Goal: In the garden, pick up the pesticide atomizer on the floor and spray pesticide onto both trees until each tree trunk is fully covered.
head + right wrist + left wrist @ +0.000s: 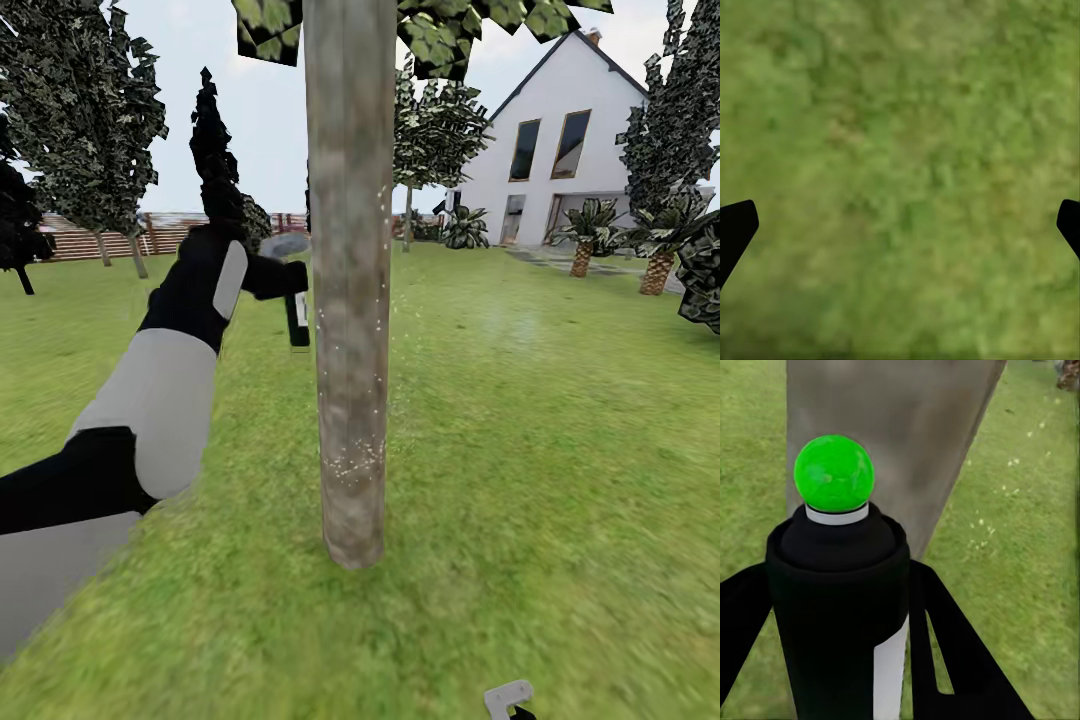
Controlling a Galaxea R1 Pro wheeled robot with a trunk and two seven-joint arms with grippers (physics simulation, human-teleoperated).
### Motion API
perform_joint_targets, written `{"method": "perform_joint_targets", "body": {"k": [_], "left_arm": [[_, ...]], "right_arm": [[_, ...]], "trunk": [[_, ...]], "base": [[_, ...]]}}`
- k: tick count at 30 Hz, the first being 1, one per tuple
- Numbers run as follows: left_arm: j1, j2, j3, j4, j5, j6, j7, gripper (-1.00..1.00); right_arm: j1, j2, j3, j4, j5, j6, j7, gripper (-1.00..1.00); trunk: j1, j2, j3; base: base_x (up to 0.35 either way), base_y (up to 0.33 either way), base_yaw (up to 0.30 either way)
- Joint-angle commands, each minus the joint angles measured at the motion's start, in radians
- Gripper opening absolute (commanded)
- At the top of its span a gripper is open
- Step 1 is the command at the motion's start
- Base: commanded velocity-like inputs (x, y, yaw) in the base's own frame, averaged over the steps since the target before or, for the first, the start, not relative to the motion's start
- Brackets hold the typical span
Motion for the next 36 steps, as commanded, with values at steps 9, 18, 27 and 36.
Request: {"method": "perform_joint_targets", "body": {"k": [9,18,27,36], "left_arm": [[-0.260,-0.001,0.005,0.130,-0.006,0.006,-0.003,-1.00],[-0.376,-0.001,0.006,0.159,-0.006,0.006,-0.003,-1.00],[-0.378,-0.010,0.032,0.310,0.137,0.003,-0.001,-1.00],[-0.378,-0.009,0.035,0.433,0.144,-0.004,0.010,-1.00]], "right_arm": [[-0.001,0.002,0.005,0.003,0.009,-0.001,-0.007,1.00],[-0.001,0.002,0.005,0.003,0.009,-0.001,-0.007,1.00],[-0.001,0.002,0.005,0.003,0.009,-0.001,-0.007,1.00],[-0.001,0.002,0.005,0.003,0.009,-0.001,-0.007,1.00]], "trunk": [[0.000,0.000,-0.001],[0.000,0.000,-0.001],[0.000,0.000,-0.001],[0.000,0.000,-0.001]], "base": [[0.000,0.000,0.000],[0.000,0.000,0.000],[0.000,0.000,0.000],[0.000,0.000,0.000]]}}
